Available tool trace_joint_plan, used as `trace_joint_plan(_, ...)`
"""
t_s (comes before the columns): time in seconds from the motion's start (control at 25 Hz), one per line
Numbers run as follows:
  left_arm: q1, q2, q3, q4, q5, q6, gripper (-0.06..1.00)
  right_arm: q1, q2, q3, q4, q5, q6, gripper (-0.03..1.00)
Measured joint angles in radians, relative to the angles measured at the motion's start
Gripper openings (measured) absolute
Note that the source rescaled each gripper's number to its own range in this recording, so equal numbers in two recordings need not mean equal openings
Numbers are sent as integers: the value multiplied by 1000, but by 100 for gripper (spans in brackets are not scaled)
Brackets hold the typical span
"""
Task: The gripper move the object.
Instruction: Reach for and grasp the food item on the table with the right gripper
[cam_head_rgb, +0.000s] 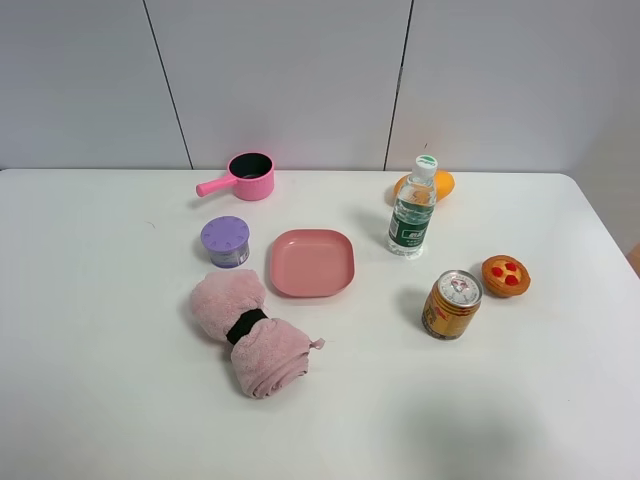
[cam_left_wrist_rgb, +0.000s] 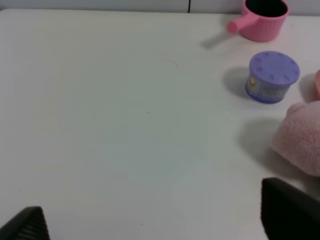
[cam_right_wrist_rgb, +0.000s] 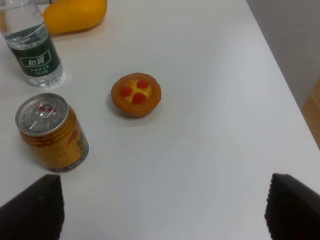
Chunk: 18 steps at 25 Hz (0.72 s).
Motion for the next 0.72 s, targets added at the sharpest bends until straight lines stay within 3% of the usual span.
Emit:
trace_joint_plan(0.04, 0, 0, 0, 0, 0, 0, 100, 0, 0, 0, -1, 0, 2, 75)
trace_joint_plan(0.4, 0, 0, 0, 0, 0, 0, 100, 0, 0, -11, -1, -2, 2, 75)
trace_joint_plan(0.72, 0, 0, 0, 0, 0, 0, 100, 0, 221, -262, -4, -23, -10, 75)
